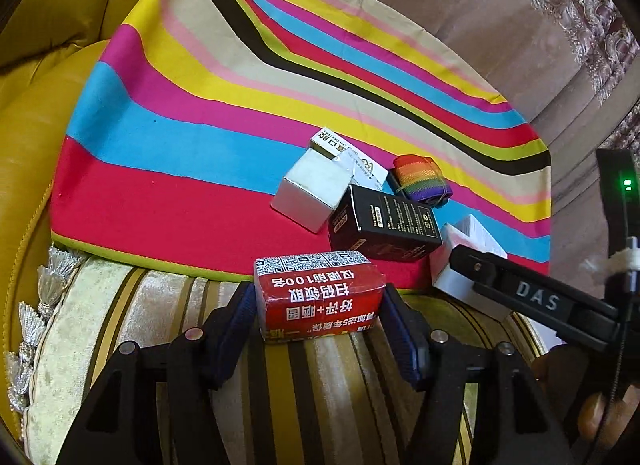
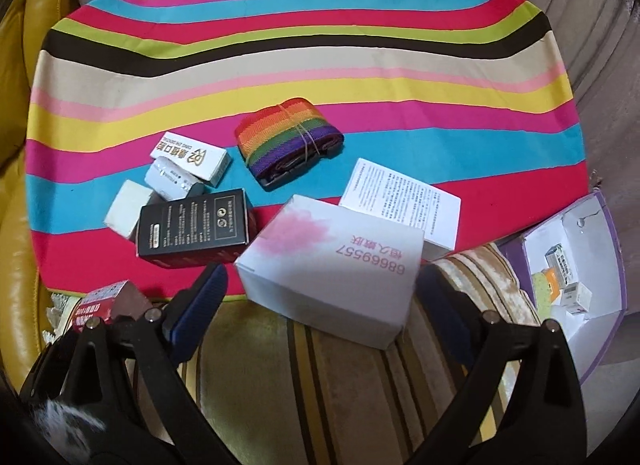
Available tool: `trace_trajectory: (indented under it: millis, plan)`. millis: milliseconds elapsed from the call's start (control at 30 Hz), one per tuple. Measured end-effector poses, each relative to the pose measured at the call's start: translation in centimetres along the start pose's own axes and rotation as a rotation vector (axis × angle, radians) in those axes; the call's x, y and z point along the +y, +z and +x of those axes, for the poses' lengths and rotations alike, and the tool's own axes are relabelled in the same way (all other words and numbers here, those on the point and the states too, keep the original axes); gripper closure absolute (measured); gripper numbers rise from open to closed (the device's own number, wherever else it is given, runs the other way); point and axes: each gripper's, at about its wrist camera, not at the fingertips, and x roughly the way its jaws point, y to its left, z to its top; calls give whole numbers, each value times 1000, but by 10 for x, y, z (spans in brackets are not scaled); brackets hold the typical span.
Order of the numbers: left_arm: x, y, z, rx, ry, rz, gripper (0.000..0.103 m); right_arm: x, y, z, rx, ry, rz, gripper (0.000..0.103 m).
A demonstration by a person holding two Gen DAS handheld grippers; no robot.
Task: Organize objects
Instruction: 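Grasp the red printed box with the left tool while the right tool grasps the pink-printed white box, then carry the red box and pink-printed white box into the purple-rimmed box and open both tools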
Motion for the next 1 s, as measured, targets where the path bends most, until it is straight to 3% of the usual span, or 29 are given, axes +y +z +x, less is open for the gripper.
trace_trajectory:
  millis: [400, 833, 1000]
  plan:
    - [0, 0, 1, -1, -3, 0, 40, 2, 1, 13, 26, -22, 27, 6]
    - [-4, 0, 2, 1, 21, 19, 40, -25, -22, -16, -33, 174, -68, 7]
    - [-15, 1, -1, -16, 40, 59, 40, -36, -34, -28, -52, 189, -120, 7]
